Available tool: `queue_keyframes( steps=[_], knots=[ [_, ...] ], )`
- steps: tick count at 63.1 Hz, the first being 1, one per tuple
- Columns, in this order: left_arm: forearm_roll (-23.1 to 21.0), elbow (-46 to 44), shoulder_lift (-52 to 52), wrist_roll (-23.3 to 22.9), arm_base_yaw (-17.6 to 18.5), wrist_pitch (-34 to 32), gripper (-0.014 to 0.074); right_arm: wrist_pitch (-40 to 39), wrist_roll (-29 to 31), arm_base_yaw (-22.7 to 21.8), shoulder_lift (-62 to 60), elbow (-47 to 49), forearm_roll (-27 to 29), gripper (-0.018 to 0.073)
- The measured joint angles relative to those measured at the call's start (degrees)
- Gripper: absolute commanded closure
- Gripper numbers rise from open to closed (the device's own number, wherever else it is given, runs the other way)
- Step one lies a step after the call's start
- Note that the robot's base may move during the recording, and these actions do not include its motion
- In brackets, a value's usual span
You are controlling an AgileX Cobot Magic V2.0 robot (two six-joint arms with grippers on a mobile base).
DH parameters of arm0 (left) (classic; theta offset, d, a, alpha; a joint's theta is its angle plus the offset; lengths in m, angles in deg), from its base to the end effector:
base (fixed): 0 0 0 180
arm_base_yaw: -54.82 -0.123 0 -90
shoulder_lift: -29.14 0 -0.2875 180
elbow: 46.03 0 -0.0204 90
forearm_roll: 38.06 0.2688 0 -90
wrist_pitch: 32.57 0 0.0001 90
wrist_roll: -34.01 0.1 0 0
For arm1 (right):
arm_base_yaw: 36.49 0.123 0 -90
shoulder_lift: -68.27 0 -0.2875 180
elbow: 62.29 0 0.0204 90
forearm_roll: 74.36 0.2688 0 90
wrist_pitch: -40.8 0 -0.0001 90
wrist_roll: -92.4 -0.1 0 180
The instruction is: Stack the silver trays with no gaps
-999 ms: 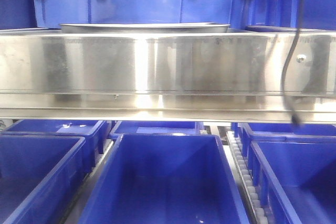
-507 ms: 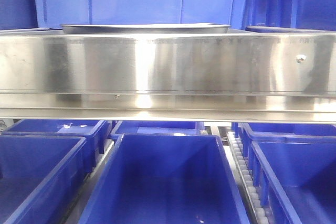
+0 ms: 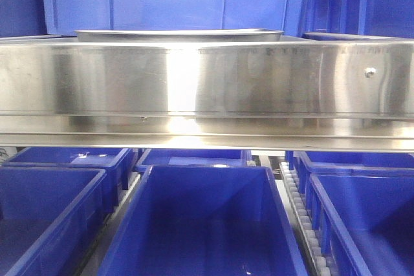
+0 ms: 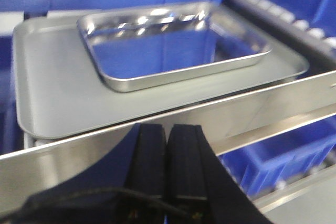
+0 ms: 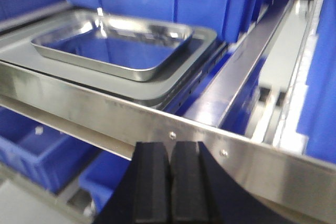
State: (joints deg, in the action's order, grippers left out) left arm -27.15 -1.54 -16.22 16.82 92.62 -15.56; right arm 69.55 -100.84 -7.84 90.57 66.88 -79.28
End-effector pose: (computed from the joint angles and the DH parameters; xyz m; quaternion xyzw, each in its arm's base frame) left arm 0.1317 -0.0951 0.3201 0.1985 0.7765 -0.2060 0.5614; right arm 0.0749 0.0362 0.3091 -0.1201 0.7666 0.1879 0.6022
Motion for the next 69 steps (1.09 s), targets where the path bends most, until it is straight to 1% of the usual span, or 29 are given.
queue_keyframes(
  steps=[7,14,26,54,56,58,61,63,65,69],
  knots=[
    [0.8,5.1,3.9,0.0,0.0,-6.5,0.0637,-1.1,0.1,0.0,-6.4,-4.7,-0.8,0.0508],
    [1.8,7.1,4.8,0.0,0.0,-9.9,0.0638,-1.9,0.1,0.0,-8.4,-6.9,-1.0,0.0508],
    [2.0,7.3,4.8,0.0,0.0,-11.5,0.0638,-3.9,0.2,0.0,-8.4,-7.4,-1.0,0.0509],
    [1.7,7.3,4.9,0.0,0.0,-11.5,0.0638,-4.0,0.2,0.0,-8.4,-7.4,-1.1,0.0509],
    [0.4,7.3,5.0,0.8,-0.2,-11.5,0.0638,-4.0,0.2,0.0,-8.4,-7.4,-1.1,0.0509],
    [-1.8,7.3,5.4,2.8,-0.7,-11.1,0.0638,-4.1,0.2,0.0,-8.4,-7.4,-1.1,0.0509],
    [-5.6,7.3,6.5,8.0,-1.9,-10.5,0.0638,-4.1,0.2,0.0,-8.4,-7.4,-1.1,0.0509],
    [-7.4,7.5,7.3,11.3,-2.9,-10.0,0.0638,-4.1,0.2,0.0,-8.4,-7.4,-1.1,0.0509],
    [-8.6,7.6,8.3,13.8,-4.3,-9.7,0.0638,-4.1,0.2,0.0,-8.4,-7.4,-1.1,0.0509],
    [-9.6,8.3,10.8,16.7,-7.7,-9.6,0.0638,-4.2,0.2,0.0,-8.4,-7.4,-1.1,0.0509]
  ],
)
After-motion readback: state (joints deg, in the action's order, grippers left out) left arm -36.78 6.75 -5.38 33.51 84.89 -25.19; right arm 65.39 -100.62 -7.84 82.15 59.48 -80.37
